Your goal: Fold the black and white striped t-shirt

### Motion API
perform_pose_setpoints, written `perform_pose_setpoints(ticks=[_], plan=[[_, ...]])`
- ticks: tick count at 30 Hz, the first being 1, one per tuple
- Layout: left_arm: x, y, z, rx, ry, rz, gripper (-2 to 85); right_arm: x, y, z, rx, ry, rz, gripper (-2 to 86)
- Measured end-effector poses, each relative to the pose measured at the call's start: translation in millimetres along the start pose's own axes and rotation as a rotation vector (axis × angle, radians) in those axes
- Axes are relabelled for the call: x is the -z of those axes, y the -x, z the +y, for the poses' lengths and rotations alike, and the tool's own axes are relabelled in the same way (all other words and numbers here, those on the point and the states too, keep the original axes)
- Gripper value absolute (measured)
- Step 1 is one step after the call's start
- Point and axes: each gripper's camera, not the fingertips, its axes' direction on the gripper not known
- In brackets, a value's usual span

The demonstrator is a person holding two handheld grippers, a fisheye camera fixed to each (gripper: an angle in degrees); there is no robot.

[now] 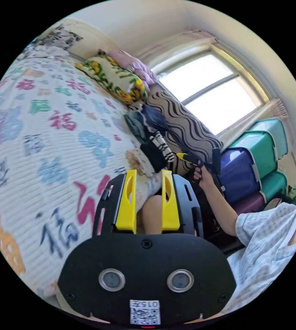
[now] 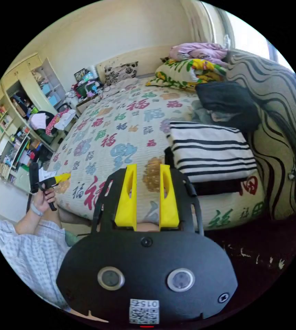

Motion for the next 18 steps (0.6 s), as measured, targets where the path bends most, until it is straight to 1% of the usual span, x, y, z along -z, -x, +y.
perform_pose_setpoints(ticks=[1,3,6,8,10,12,14,15,17,18], plan=[[-27.6,-9.6,-31.5,-0.017,0.027,0.022,11.2,2.0,-7.4,3.7,-0.013,0.000,0.026,10.7],[-66.3,-22.7,-78.2,-0.026,0.055,0.053,11.6,2.3,-24.4,16.6,-0.002,0.026,0.138,12.2],[-127.3,-42.8,-146.8,-0.027,0.100,0.039,12.6,-9.7,-26.4,26.6,0.051,0.069,0.173,13.3],[-161.8,-48.6,-176.7,0.012,0.136,0.022,13.8,-17.9,-25.5,30.0,0.054,0.072,0.176,13.4],[-200.5,-43.8,-202.0,0.117,0.181,-0.033,15.2,-22.8,-25.2,33.7,0.023,0.043,0.198,13.3],[-219.3,-40.6,-210.9,0.178,0.202,-0.019,13.6,-21.7,-25.2,40.3,-0.024,-0.030,0.222,12.2],[-219.0,-44.1,-216.5,0.196,0.181,-0.015,8.9,-18.8,-25.9,44.1,-0.050,-0.067,0.226,9.9],[-214.3,-48.7,-220.4,0.185,0.167,0.047,4.3,-16.1,-25.5,45.9,-0.050,-0.079,0.235,7.8],[-201.4,-62.4,-227.9,0.143,0.167,0.077,3.0,-9.9,-25.0,47.0,-0.049,-0.093,0.248,6.3],[-187.3,-77.7,-233.6,0.079,0.159,0.068,2.6,-4.5,-24.0,46.9,-0.042,-0.102,0.242,5.9]])
